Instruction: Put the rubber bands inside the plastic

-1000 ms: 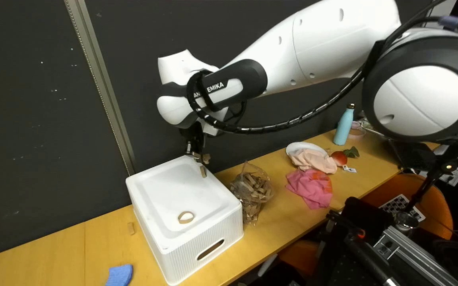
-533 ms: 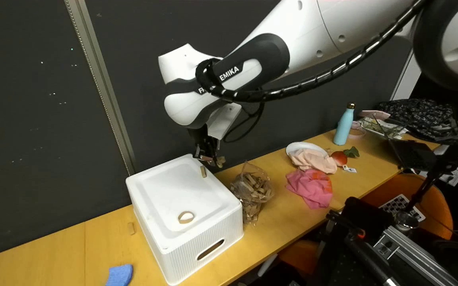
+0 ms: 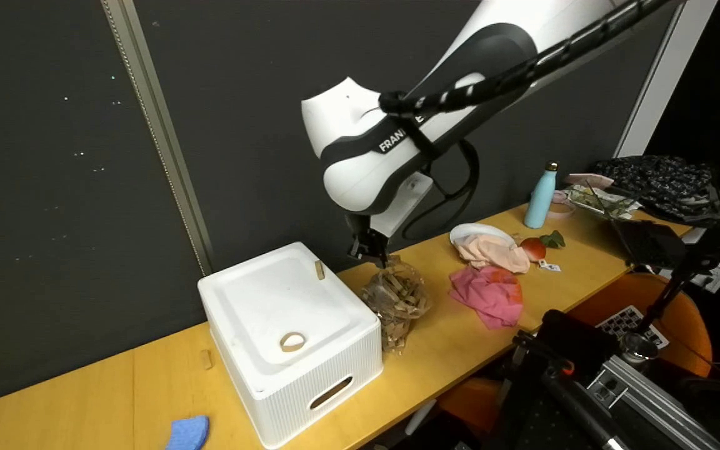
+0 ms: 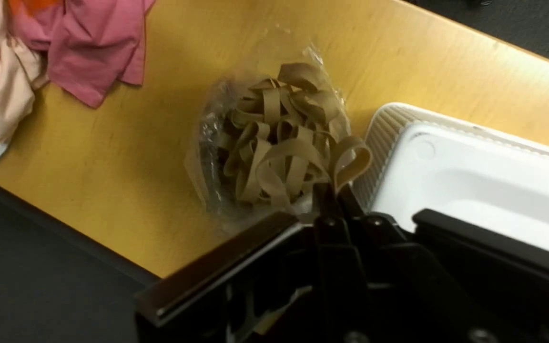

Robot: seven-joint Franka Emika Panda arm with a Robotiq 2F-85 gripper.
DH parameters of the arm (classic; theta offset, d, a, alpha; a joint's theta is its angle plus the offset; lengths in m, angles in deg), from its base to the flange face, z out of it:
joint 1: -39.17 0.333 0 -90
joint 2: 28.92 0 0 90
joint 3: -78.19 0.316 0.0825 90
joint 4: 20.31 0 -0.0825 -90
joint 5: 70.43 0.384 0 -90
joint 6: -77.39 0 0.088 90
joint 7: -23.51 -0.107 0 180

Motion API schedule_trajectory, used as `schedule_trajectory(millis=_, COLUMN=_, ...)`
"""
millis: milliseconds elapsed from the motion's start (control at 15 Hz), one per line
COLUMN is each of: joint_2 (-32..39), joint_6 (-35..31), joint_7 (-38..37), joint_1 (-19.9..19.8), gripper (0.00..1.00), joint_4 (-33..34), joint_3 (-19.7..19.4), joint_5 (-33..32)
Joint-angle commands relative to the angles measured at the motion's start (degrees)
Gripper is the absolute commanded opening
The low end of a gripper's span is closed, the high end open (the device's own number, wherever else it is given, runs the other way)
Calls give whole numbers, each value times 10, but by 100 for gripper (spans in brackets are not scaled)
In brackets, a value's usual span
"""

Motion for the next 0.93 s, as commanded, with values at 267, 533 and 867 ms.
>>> schedule_trajectory(millis=267, joint_2=-68, joint_6=-129, joint_7=-21, joint_1=-37, gripper=1, joint_4=-168, joint_3=-27, joint_5=-31)
schedule_trajectory(millis=533, joint_2=-53, joint_6=-188, joint_7=-11, joint_1=-48, gripper=1, joint_4=-179, joint_3=-34, joint_5=-35)
schedule_trajectory(millis=867, joint_2=-37, joint_6=-255, joint_7=-5, joint_1=-35, gripper=1, joint_4=-173, joint_3=-34, joint_5=-57)
